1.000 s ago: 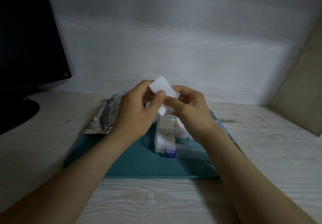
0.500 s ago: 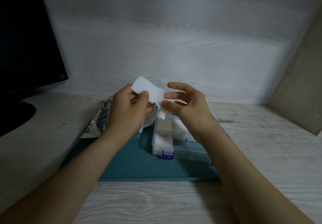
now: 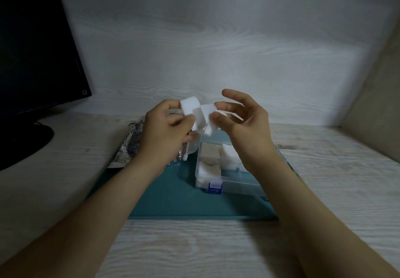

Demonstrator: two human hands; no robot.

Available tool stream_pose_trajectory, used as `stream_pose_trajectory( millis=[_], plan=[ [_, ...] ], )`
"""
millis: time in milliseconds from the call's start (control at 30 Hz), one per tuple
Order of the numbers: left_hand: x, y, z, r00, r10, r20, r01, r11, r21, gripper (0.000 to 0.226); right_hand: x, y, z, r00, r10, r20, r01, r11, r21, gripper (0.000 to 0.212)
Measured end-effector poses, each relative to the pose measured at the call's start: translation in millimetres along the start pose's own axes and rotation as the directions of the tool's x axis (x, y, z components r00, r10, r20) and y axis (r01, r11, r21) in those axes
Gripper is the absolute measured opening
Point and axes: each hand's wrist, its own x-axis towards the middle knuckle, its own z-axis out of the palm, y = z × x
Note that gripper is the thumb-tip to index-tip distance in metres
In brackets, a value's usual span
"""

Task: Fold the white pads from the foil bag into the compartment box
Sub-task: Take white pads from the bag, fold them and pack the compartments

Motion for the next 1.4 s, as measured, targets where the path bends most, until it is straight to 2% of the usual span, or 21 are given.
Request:
stream_pose_trajectory(
  millis=[100,167,233,333,500,667,800,933,1067,1300,1400],
  plan=[
    [-1,-2,0,0.999,0.034,0.02,-0.034,0.999,0.005,0.042,-1,0,1,1.0,-0.012,0.004,0.012,1.0,0.002,0.048],
    [-1,-3,0,0.997,0.059,0.045,-0.06,0.998,0.031,0.033,0,1,1,1.0,-0.026,0.008,0.026,1.0,-0.006,0.048],
    [0,-4,0,0.996,0.055,0.069,-0.059,0.997,0.056,0.014,0,1,1,0.999,-0.041,0.017,0.041,0.999,-0.016,0.049],
    [0,-5,2,0.997,0.016,0.076,-0.019,0.999,0.034,0.009,-1,4,2,0.996,-0.075,0.045,0.077,0.996,-0.038,0.049],
    [1,-4,1,0.988,-0.022,0.151,0.023,1.0,-0.003,0.033,0,7,3,0.983,-0.157,0.094,0.164,0.983,-0.077,0.042],
    [-1,0,2,0.948,-0.172,0.266,0.207,0.972,-0.111,0.033,1,9,3,0.977,-0.2,0.069,0.207,0.972,-0.114,0.034],
    [-2,-2,2,0.94,-0.173,0.293,0.205,0.975,-0.082,0.026,2,12,2,0.966,-0.235,0.109,0.251,0.954,-0.166,0.031],
    [0,-2,1,0.943,-0.182,0.279,0.22,0.969,-0.111,0.02,4,17,0,0.956,-0.272,0.107,0.292,0.901,-0.321,0.027],
    [2,-3,0,0.955,-0.154,0.255,0.185,0.977,-0.106,0.02,6,18,-1,0.956,-0.284,0.069,0.29,0.893,-0.345,0.023],
    [5,-7,-1,0.993,-0.043,0.11,0.051,0.996,-0.077,0.027,2,13,1,0.979,-0.19,0.076,0.202,0.953,-0.224,0.025],
    [5,-8,-1,0.997,0.009,0.074,-0.005,0.998,-0.055,0.019,-1,7,3,0.988,-0.144,0.055,0.152,0.966,-0.207,0.032]
  ],
)
